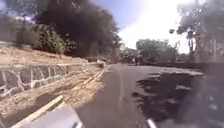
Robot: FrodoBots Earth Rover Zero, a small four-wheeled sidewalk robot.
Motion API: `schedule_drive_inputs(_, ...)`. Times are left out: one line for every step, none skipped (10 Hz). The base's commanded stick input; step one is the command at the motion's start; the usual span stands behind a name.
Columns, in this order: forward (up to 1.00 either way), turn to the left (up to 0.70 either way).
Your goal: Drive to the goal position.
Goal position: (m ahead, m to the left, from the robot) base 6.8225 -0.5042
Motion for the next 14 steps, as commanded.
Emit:
schedule_drive_inputs(0.7,0.0)
schedule_drive_inputs(0.7,0.0)
schedule_drive_inputs(0.7,0.0)
schedule_drive_inputs(0.7,0.0)
schedule_drive_inputs(0.7,0.0)
schedule_drive_inputs(0.7,-0.18)
schedule_drive_inputs(0.7,-0.35)
schedule_drive_inputs(0.7,-0.35)
schedule_drive_inputs(0.7,-0.35)
schedule_drive_inputs(0.7,-0.35)
schedule_drive_inputs(0.7,-0.2)
schedule_drive_inputs(0.7,-0.05)
schedule_drive_inputs(0.7,0.0)
schedule_drive_inputs(0.7,0.0)
